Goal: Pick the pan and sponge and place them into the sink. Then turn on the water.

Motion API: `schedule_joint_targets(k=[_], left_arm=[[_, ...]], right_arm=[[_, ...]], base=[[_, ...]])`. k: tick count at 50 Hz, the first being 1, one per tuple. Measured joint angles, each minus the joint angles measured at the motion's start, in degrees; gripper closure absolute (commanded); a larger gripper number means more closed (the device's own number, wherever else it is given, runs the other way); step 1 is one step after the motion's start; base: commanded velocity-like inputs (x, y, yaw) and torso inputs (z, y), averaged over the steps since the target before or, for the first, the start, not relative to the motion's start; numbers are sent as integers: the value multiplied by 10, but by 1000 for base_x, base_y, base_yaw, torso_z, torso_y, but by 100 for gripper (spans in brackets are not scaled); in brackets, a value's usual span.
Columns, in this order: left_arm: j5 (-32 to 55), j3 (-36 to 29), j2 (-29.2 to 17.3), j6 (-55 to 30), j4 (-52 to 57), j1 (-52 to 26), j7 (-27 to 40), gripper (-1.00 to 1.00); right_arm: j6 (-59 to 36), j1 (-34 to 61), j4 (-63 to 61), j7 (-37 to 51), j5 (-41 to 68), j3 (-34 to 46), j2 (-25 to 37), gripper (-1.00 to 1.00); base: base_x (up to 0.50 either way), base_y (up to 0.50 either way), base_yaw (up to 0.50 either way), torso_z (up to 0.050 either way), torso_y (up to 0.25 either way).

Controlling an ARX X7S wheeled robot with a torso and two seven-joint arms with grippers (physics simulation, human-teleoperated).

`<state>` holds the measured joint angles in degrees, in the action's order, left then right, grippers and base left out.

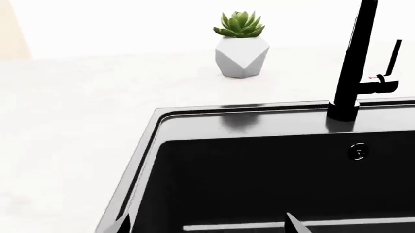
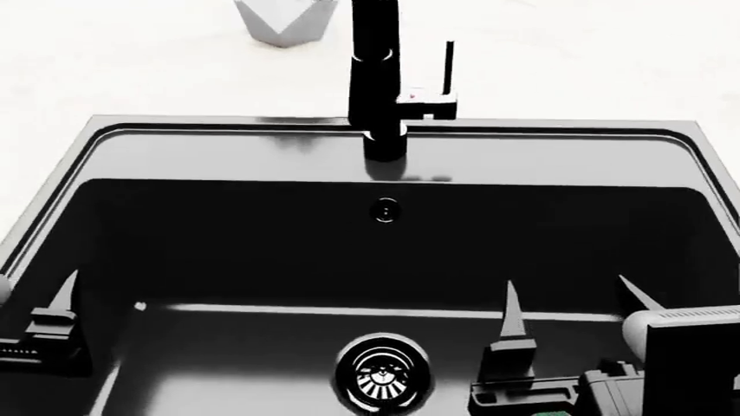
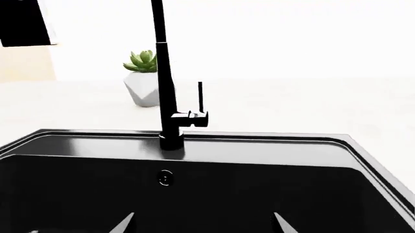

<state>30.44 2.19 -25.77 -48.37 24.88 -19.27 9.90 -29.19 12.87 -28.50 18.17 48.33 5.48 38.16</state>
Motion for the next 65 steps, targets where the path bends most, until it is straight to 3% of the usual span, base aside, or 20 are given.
schedule_joint_targets(k=[55,65], left_arm=[[5,-4,-8,6,-1,6,1,-100],[6,-10,-7,3,3,5,3,-100]], right_arm=[[17,-17,2,3,0,-5,-3,-100],[19,-20,1,5,1,-6,-2,-100]], base=[[-109,471,0,0,0],[-160,163,0,0,0]])
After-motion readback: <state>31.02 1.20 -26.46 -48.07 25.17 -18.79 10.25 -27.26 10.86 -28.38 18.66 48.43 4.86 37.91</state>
